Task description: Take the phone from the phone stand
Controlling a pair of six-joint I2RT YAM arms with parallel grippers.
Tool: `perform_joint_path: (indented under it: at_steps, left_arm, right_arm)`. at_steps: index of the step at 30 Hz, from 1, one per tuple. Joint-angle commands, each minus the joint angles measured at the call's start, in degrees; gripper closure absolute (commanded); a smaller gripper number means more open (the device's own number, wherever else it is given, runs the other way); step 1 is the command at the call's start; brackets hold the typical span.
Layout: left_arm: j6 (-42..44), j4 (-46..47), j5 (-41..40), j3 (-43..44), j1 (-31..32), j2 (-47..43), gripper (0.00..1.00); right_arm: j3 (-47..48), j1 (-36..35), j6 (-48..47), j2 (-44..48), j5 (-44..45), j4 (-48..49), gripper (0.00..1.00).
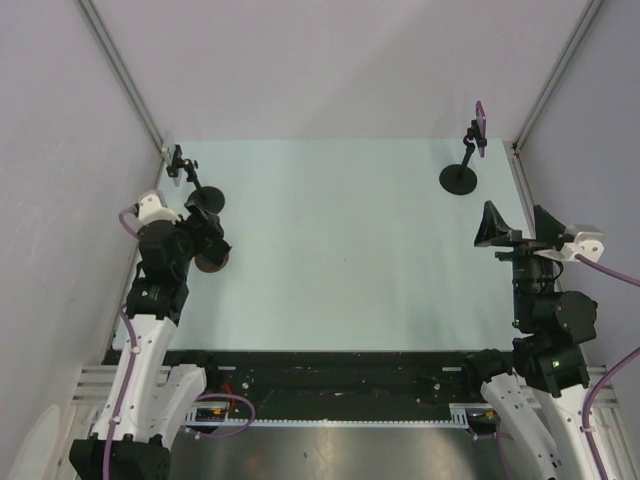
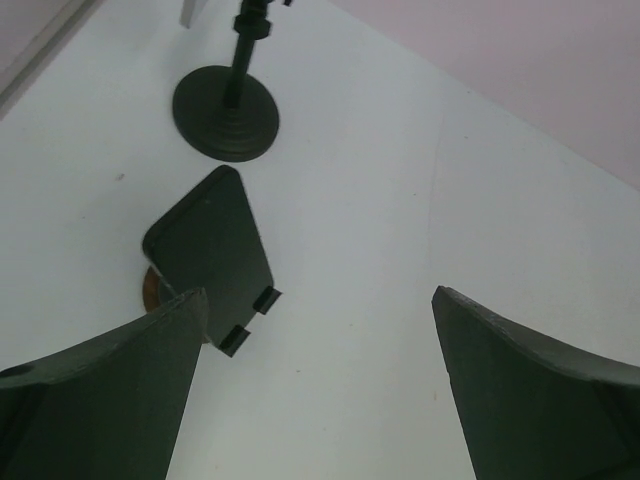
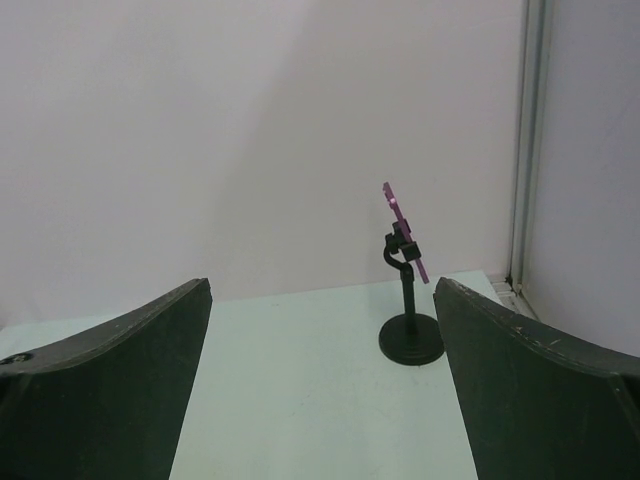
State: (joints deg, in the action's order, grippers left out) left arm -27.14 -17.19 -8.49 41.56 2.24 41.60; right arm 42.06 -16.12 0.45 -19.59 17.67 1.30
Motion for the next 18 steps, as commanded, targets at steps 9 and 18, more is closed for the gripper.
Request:
perform_joint_path:
  at_steps: [9,18]
  left_arm:
    - [8.4,9.6,26.8,-3.2,-23.1,11.7,0.01]
    - [16.7,23.5,38.5,-6.0,-26.8,19.6,0.07]
  right_arm:
    - [-0.9,-4.8,-3.8,-1.0,-4.0,-1.0,0.00]
    - [-3.9,-7.6,-5.5,-0.4,-4.0,1.3,0.00]
